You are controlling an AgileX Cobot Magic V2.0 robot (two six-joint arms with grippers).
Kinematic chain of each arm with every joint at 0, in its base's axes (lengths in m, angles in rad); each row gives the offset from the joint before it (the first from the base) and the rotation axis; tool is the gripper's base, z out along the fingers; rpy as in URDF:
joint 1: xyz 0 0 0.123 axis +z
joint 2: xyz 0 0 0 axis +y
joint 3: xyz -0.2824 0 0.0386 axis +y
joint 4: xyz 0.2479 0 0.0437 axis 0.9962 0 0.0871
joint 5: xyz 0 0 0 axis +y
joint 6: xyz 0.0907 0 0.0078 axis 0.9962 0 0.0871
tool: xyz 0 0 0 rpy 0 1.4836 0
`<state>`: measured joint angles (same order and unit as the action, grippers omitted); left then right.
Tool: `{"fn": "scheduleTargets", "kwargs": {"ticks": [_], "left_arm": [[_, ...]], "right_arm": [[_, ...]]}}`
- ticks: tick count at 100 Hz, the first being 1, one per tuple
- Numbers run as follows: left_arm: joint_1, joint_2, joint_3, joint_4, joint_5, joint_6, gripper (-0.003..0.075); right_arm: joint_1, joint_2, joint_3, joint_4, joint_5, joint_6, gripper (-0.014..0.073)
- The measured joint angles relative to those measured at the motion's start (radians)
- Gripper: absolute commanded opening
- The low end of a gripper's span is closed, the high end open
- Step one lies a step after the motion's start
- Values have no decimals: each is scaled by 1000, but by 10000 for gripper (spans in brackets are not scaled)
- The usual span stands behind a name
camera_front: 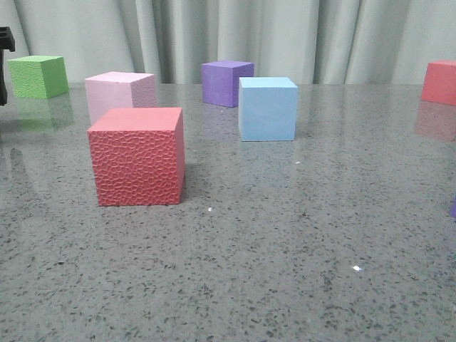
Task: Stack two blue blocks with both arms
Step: 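Close the left gripper on the second light-blue cube and lift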
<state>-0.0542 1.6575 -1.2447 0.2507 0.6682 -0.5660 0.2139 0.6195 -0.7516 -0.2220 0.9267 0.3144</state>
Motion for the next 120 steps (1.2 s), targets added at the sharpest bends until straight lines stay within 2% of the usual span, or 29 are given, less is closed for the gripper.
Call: {"fn": "scheduleTargets", "kwargs": {"ticks": [15,22,55,74,86,120], "left_arm": [[0,0,0,0,-2,-2,614],[0,0,0,0,-2,-2,579],[0,0,0,0,-2,-2,209],[0,0,0,0,-2,-2,77],[0,-2,0,0,1,-2,42],[-12,-79,-2,-3,17,46,41]], "right_arm": [[0,0,0,0,0,0,647],[0,0,0,0,0,0,647],[0,0,0,0,-8,0,647],[0,0,0,0,-14,0,647],[0,0,0,0,-16,0,647],[0,0,0,0,-25,0,647]]}}
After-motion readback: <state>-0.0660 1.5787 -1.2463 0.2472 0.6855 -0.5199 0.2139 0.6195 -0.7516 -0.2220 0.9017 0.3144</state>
